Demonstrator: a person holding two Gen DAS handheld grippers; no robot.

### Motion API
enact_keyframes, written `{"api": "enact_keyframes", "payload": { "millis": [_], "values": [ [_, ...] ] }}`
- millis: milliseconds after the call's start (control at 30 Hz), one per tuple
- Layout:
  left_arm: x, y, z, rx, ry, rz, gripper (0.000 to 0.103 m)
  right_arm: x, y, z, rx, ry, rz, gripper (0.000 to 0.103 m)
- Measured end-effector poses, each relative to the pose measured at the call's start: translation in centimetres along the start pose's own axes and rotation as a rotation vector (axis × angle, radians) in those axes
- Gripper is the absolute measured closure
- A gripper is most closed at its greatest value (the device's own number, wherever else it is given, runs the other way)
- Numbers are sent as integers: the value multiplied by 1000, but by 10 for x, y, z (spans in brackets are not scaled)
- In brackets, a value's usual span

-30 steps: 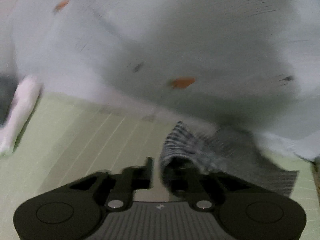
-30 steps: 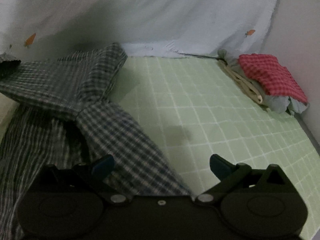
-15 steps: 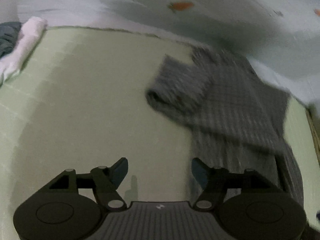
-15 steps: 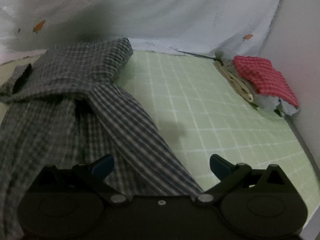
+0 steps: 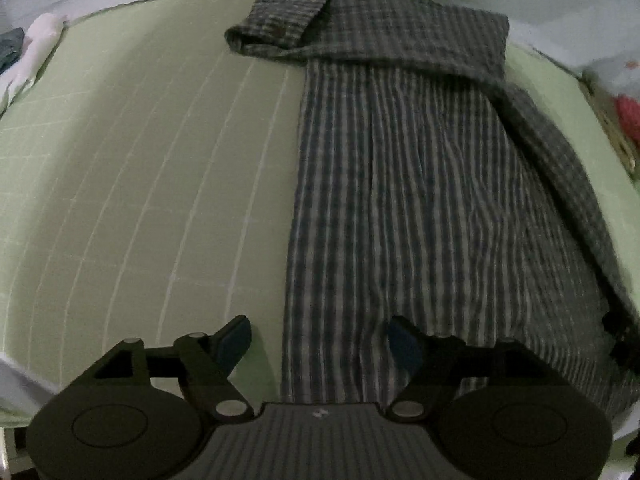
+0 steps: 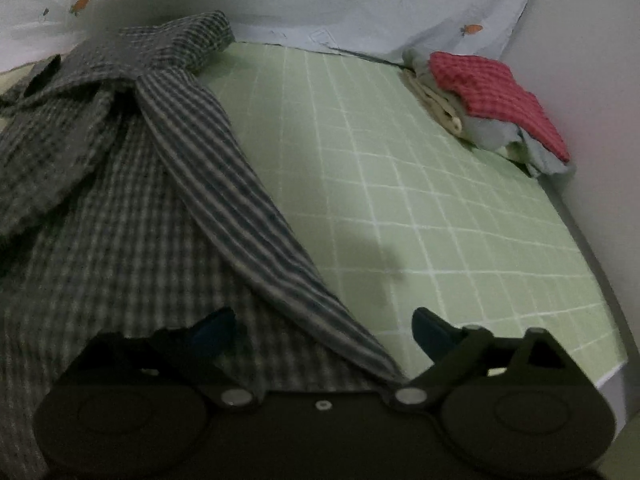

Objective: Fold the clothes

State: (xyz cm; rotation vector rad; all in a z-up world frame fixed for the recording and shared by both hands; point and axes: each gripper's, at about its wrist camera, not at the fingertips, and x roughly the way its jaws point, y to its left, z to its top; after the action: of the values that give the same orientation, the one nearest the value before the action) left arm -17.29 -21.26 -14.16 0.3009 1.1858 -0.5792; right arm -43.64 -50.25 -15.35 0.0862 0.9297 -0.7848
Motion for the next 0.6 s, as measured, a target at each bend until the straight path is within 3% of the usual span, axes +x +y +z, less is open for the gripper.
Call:
{"api": "enact_keyframes", "payload": {
  "millis": [100,167,233,367,600],
  "values": [
    [-5,-4,-12,5,10,23,23,-7,-7,-4,-3,-10,20,46],
    [-5,-6,-17,6,11,31,23,-11,-10,-7,1,-24,54,73],
    [-5,-8,-21,4,14,41,23,-17,-11,-10,11,-33,84,93],
    [-6,-8,-30,-1,28,48,20,-33,-15,-16,78,-45,186,100],
    [-8,-9,-37,-2,44,60,18,-56,-10,-13,184,-51,437,101]
  ]
}}
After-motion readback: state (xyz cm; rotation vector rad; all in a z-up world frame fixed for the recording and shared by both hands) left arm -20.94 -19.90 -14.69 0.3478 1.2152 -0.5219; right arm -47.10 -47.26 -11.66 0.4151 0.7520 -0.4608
